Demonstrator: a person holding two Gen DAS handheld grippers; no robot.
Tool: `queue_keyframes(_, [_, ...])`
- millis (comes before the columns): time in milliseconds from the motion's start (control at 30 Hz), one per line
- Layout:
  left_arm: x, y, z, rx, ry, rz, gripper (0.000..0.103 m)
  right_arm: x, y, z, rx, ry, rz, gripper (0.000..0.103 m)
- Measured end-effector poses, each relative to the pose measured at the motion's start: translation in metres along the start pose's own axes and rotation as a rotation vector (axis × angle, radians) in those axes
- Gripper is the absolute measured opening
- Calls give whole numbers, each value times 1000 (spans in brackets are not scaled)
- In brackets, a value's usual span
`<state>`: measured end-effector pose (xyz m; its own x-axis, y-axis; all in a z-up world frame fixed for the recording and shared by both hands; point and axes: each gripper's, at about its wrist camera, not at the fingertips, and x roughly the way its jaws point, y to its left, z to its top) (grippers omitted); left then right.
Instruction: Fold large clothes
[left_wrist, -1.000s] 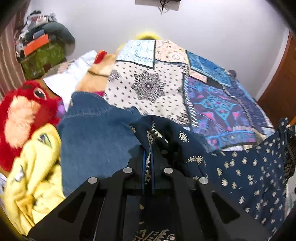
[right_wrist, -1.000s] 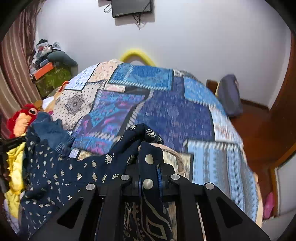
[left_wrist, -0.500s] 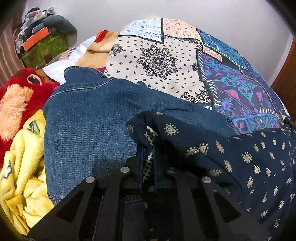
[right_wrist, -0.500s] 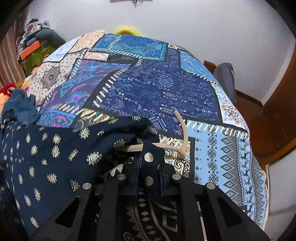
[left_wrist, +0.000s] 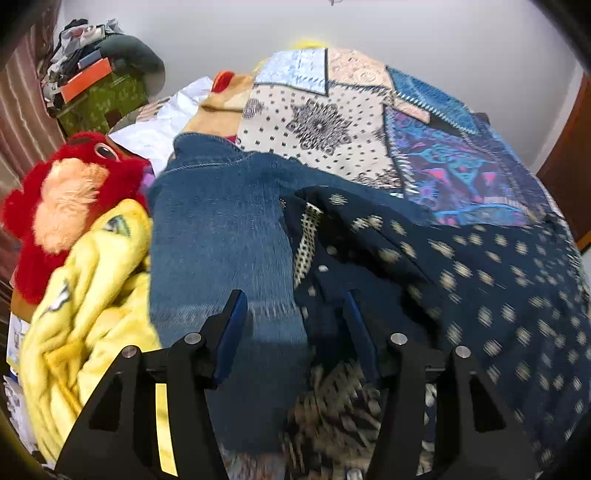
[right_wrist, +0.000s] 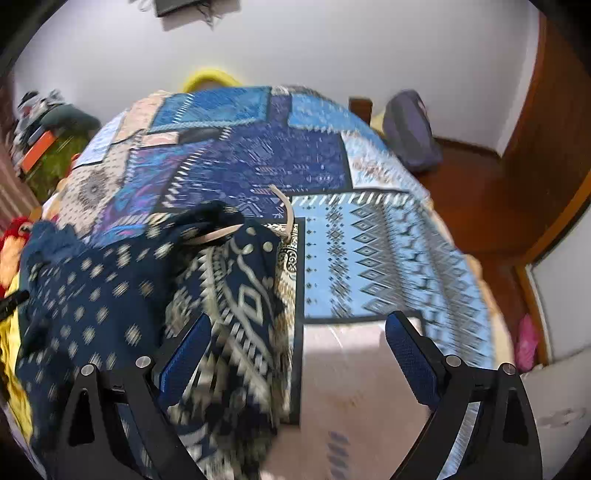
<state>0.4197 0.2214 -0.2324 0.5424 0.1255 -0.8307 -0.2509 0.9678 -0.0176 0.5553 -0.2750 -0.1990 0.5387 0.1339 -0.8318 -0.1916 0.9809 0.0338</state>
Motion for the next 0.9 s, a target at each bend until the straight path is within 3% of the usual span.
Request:
queue_keyframes(267, [-89, -11, -28, 78, -78, -50, 59, -107, 22, -31, -110, -127, 25, 94])
queue_keyframes(567, [-165, -20, -85, 186, -159, -58, 67, -183, 54, -96, -213, -154, 105, 95])
queue_keyframes(700, [-170, -20, -117, 176, -119, -91, 79, -190, 63, -132, -232, -126, 127, 95])
queue_keyframes(900, [-140, -6, -173, 124, 19, -126, 82, -184, 64, -181, -233, -77, 119, 94])
